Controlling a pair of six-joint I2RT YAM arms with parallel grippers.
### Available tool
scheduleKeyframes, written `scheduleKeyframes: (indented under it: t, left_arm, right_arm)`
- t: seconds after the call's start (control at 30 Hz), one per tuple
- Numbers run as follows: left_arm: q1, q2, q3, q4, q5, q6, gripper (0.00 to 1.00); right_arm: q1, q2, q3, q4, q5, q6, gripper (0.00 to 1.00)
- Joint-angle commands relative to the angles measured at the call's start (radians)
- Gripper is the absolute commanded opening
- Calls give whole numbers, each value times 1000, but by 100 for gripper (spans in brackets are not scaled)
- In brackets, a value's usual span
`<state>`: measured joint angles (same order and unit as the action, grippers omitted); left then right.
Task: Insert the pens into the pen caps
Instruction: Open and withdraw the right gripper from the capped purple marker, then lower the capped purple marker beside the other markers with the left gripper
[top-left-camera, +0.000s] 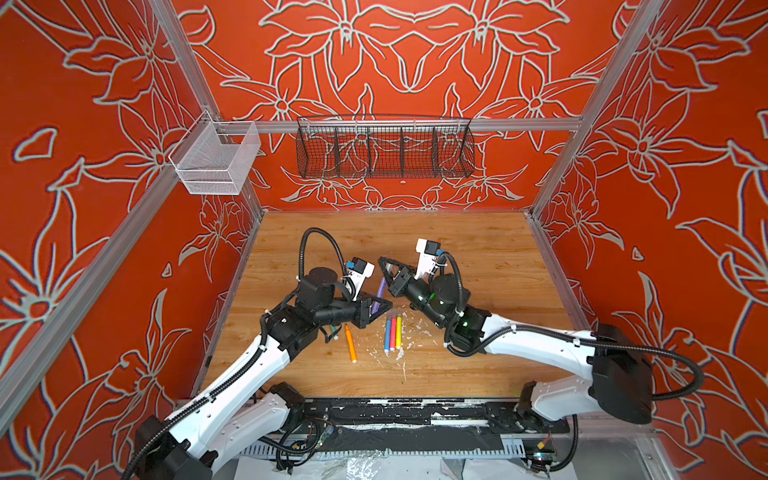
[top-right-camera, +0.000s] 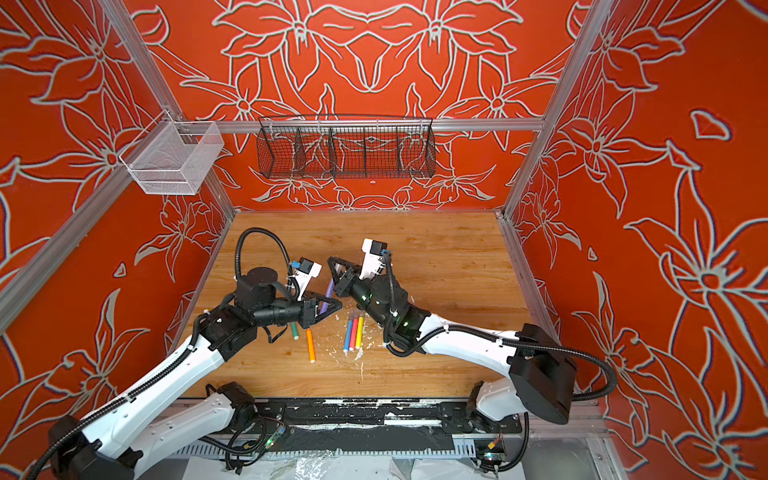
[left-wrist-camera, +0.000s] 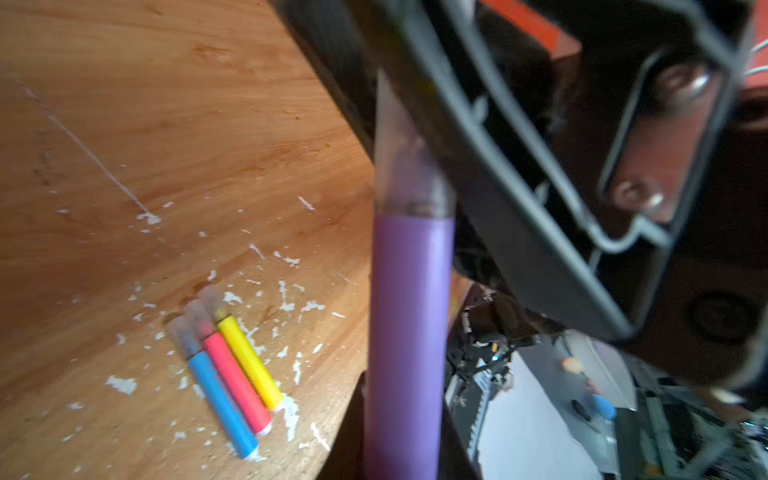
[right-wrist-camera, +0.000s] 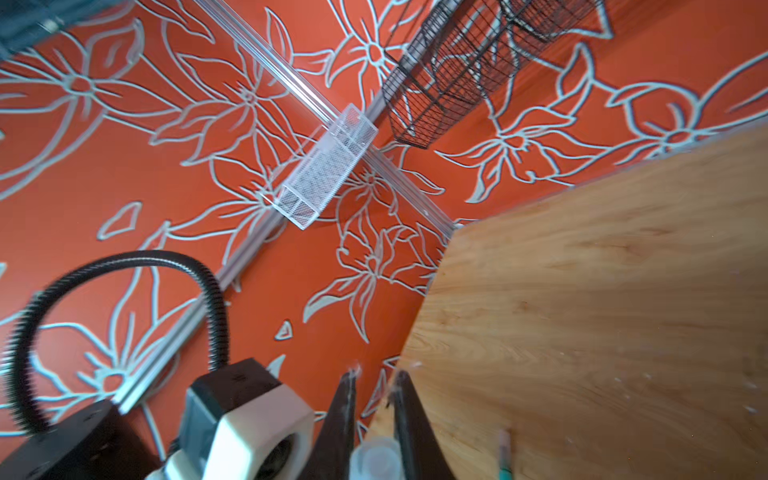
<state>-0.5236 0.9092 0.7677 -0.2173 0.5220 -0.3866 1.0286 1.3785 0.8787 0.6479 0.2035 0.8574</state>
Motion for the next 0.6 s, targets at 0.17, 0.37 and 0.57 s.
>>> scheduleKeyframes:
  t: [0.17,0.37,0.57]
  left_arm:
    - [-134,-147,-232,88,-612,-158,0]
    - [-174,-124,-353,59,-602,-250,0]
    - [-204,5,-387,155,-574,-269,0]
  right_arm:
    - [96,-300,-27,-666,64,-141,61]
    - [94,-486,-64,-943,242,-139,65]
    - [85,-603,-164,-1048,311,-99,66]
